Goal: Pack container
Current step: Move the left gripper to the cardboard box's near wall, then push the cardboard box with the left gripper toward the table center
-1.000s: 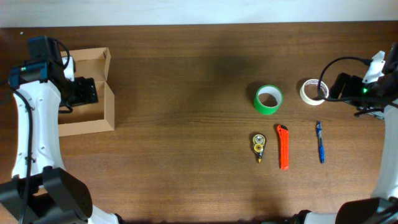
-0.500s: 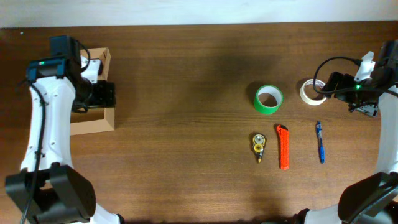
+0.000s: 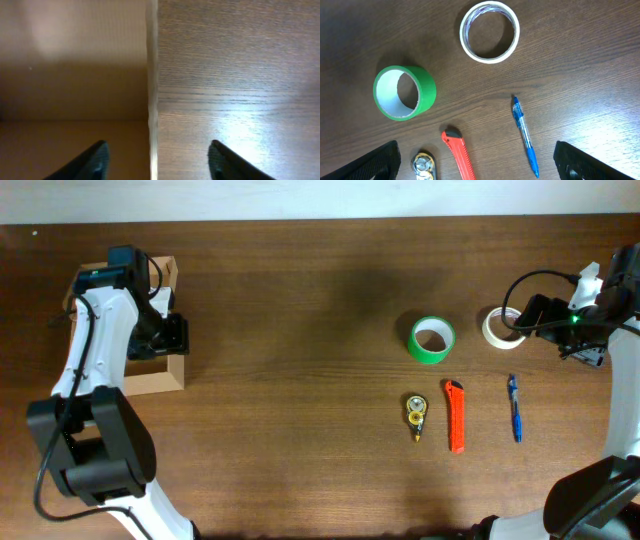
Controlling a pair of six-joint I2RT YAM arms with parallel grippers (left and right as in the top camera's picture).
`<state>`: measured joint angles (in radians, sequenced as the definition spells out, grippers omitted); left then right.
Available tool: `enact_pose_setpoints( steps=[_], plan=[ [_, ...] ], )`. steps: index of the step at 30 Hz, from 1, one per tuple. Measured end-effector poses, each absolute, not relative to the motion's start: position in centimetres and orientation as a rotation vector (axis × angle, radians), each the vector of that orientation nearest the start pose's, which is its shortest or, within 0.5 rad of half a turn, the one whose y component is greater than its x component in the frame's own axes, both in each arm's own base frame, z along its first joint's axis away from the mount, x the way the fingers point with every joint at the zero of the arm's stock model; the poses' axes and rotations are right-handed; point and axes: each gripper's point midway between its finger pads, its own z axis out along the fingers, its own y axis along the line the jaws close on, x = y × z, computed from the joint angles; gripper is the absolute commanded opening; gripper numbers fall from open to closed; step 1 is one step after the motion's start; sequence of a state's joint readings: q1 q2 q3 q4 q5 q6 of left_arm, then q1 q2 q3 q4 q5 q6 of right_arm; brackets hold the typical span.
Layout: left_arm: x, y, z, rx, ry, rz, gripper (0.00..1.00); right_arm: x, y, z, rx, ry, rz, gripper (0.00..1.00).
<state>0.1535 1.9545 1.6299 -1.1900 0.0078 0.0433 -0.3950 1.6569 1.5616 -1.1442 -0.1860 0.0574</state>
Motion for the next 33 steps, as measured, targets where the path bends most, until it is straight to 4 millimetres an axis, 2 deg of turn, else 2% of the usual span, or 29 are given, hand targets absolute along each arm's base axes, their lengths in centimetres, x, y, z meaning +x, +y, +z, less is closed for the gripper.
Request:
enact_pose_setpoints(
  steps=[1,2,3,4,13,18,21,25,29,33],
  plan=[
    [38.0,5.7,8.9,-0.175,3.088,-0.005,0.25,35.5,-11.4,18.3,0.581,2.718,0.177,0.99],
    [37.9,5.7,8.5,-0.175,3.097,-0.006,0.13,35.5,-11.4,18.3,0.582,2.718,0.177,0.99],
    [37.9,5.7,8.2,-0.175,3.106,-0.008,0.05,35.5,-11.4,18.3,0.581,2.718,0.177,0.99],
    [37.9,5.7,7.9,-0.186,3.113,-0.009,0.02,35.5,-11.4,18.3,0.581,2.718,0.177,0.99],
    [38.2,5.8,7.6,-0.252,3.106,-0.004,0.02,35.5,-11.4,18.3,0.582,2.718,0.178,0.99],
    [37.9,4.5,7.8,-0.283,3.124,-0.031,0.02,35.5,-11.4,18.3,0.581,2.718,0.178,0.99],
    [38.4,1.8,8.6,-0.214,3.128,-0.043,0.02,35.6,-11.4,18.4,0.581,2.712,0.177,0.99],
    [40.6,-3.7,11.4,-0.047,3.054,-0.075,0.01,35.9,-11.4,18.5,0.597,2.699,0.182,0.99],
    [43.0,-10.3,16.2,0.118,2.902,-0.135,0.02,36.0,-11.5,18.5,0.601,2.691,0.183,0.99],
    [44.1,-15.8,21.3,0.205,2.744,-0.221,0.01,36.0,-11.4,18.5,0.604,2.69,0.187,0.99]
  ],
)
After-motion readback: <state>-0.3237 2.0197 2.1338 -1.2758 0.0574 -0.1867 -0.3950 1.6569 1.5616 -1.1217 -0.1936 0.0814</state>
